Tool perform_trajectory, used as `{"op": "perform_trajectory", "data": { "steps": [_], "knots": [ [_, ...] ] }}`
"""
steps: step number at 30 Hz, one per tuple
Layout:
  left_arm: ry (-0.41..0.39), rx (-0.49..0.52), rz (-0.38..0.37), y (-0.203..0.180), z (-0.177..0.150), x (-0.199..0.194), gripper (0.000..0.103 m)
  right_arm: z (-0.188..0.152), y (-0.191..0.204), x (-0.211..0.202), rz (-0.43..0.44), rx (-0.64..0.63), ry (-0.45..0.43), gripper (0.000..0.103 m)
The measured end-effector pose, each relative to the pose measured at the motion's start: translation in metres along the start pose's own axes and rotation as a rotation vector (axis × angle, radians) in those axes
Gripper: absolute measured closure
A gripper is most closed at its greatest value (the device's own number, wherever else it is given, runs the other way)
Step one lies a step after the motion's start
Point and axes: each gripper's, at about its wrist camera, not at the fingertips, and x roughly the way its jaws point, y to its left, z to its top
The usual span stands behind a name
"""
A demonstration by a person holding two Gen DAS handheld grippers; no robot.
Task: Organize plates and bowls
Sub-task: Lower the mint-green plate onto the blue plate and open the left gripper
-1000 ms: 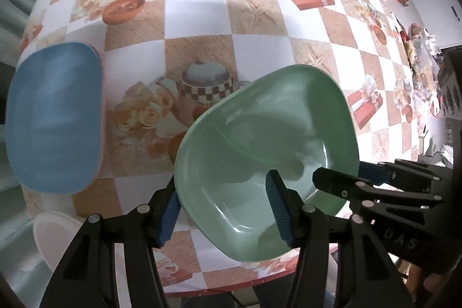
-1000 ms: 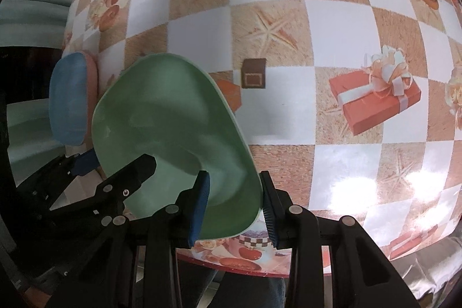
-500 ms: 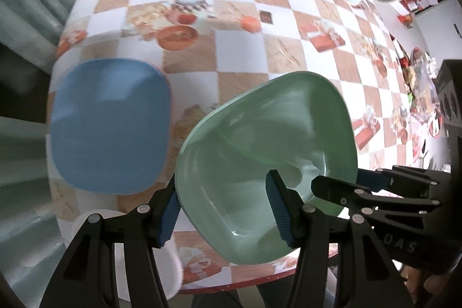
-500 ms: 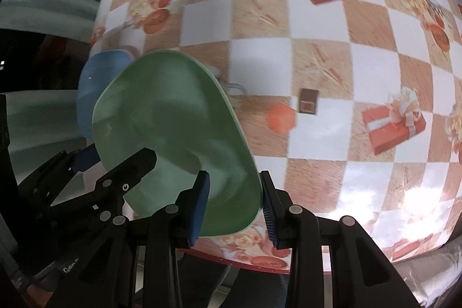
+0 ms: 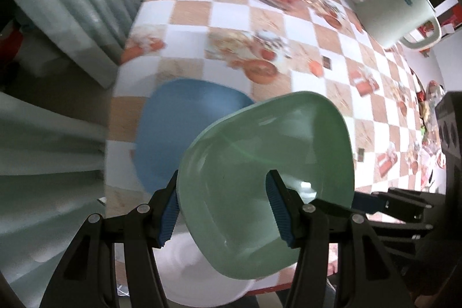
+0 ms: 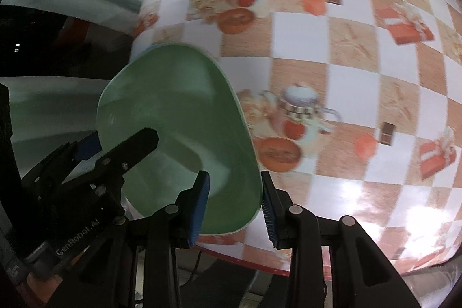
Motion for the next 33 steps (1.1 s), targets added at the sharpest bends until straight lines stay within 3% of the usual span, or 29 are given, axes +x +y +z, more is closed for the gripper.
{"op": "perform_trajectory", "data": {
  "steps": [12,27,32,33],
  "knots": [
    [0.014,0.038,0.03,0.044,0.036,0.009,0.044,0.012,0.038,0.038,0.08,0.088,0.044,0.065],
    [0.033,0.115,0.043,0.042,0.055,0.046,0.042,0.024,0.039,0.063,0.047,0.15,0.059,0.065],
    [0.019,0.087,0.04,0.047,0.053,0.051,0.035,0.029,0.047,0.061,0.053,0.125,0.04,0.053],
    [0.007,0.082,0.054,0.048,0.052,0.05,0.032,0.03,0.048,0.06,0.056,0.121,0.034,0.043]
  ]
}}
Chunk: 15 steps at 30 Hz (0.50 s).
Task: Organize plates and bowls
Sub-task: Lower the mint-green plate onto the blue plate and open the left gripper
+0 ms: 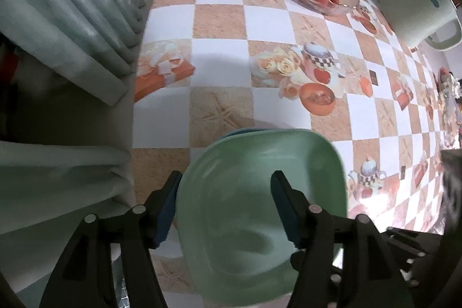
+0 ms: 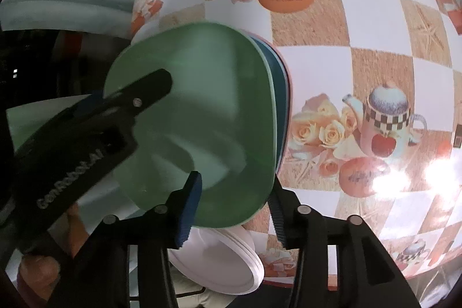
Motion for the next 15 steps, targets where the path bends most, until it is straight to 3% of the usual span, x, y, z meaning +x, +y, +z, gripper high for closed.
{"op": "perform_trajectory", "data": {
  "steps": [1,2,7,8,9,10,15],
  "knots": [
    [-0.01,-0.007,0.013,0.001,-0.001,-0.001,0.026,0.0,0.001,-0.003,-0.006,-0.007,-0.012,0.026],
    [-0.017,-0.017,0.018,0.003,-0.003,-0.003,0.023,0.001,0.001,-0.006,-0.01,-0.01,-0.017,0.019],
    [-0.03,-0.077,0.014,0.018,-0.01,-0.012,0.019,0.001,-0.002,-0.018,-0.038,-0.013,-0.033,0.018],
    [-0.035,-0.09,0.026,0.021,-0.012,-0.014,0.013,0.001,-0.003,-0.021,-0.038,-0.01,-0.036,0.018],
    [-0.037,-0.106,0.035,0.025,-0.014,-0.016,0.007,0.0,-0.006,-0.024,-0.039,-0.008,-0.04,0.013],
    [-0.043,-0.126,0.037,0.03,-0.016,-0.018,0.0,-0.002,-0.008,-0.026,-0.042,-0.007,-0.042,0.0],
    [-0.053,-0.197,0.001,0.049,-0.035,-0.03,0.0,-0.021,-0.03,-0.039,-0.071,-0.025,-0.032,0.0]
  ]
}}
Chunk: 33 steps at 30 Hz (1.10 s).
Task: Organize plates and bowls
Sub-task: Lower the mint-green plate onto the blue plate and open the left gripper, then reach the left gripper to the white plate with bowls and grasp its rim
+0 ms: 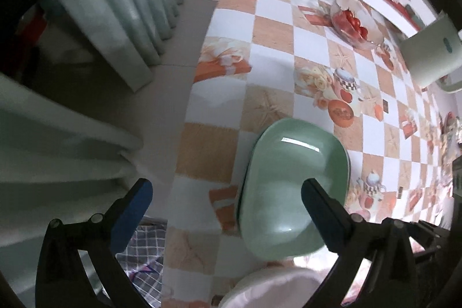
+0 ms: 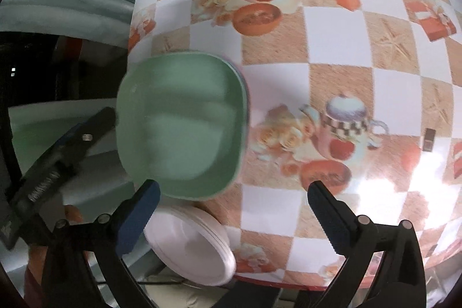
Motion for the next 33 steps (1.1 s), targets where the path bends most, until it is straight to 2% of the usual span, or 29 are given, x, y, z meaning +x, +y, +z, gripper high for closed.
{"op": "perform_trajectory", "data": {
  "steps": [9,19,27,33],
  "knots": [
    [0.038,-0.043,0.017,0.031,-0.063,-0.017,0.0,-0.028,-0.032,-0.003,-0.053,0.016,0.041,0.0],
    [0.109,-0.206,-0.028,0.059,-0.134,-0.024,0.0,-0.051,-0.027,0.005,-0.076,-0.011,0.117,0.0],
    [0.142,-0.193,-0.058,0.054,-0.157,-0.023,0.0,-0.053,-0.011,0.011,-0.075,-0.046,0.16,0.0],
    [0.169,-0.114,-0.091,0.04,-0.154,-0.019,0.0,-0.052,-0.003,0.01,-0.082,-0.064,0.158,0.0]
  ]
}}
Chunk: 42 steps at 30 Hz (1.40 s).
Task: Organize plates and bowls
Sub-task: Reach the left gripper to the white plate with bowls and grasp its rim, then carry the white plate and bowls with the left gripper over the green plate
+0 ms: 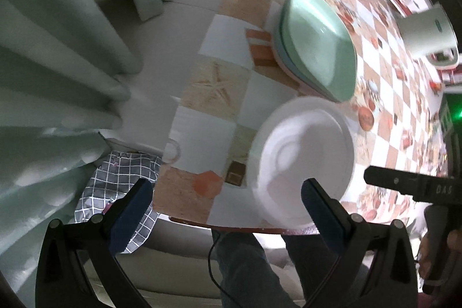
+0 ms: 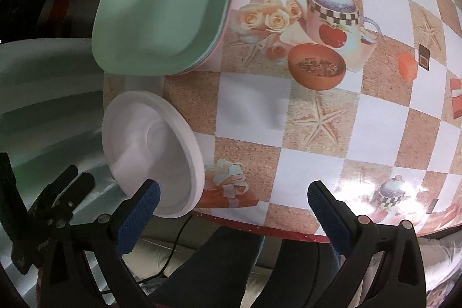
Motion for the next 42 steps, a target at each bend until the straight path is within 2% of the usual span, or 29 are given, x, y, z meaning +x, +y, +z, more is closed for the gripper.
{"op": "perform_trajectory", "data": {
  "steps": [5,16,31,36,39,41,42],
  "knots": [
    [0.022,0.022,0.009,-0.008,0.002,0.01,0.0,-0.014,0.012,0.016,0.004,-0.01,0.006,0.0],
    [0.066,0.063,0.044,-0.022,0.006,0.03,0.0,-0.008,0.021,0.037,0.046,0.01,0.023,0.0],
    [0.087,0.11,0.096,-0.04,0.013,0.052,0.001,-0.004,0.039,0.061,0.08,0.015,0.054,0.0],
    [0.121,0.117,0.07,-0.045,0.015,0.061,0.01,-0.001,0.043,0.063,0.094,0.003,0.06,0.0],
    [0.149,0.127,0.06,-0.05,0.02,0.067,0.024,0.0,0.047,0.062,0.104,-0.006,0.057,0.0],
    [0.153,0.129,0.057,-0.052,0.02,0.069,0.029,0.002,0.046,0.06,0.109,-0.012,0.053,0.011],
    [0.154,0.126,0.053,-0.053,0.021,0.069,0.03,0.002,0.047,0.06,0.116,-0.012,0.055,0.025]
  ]
}}
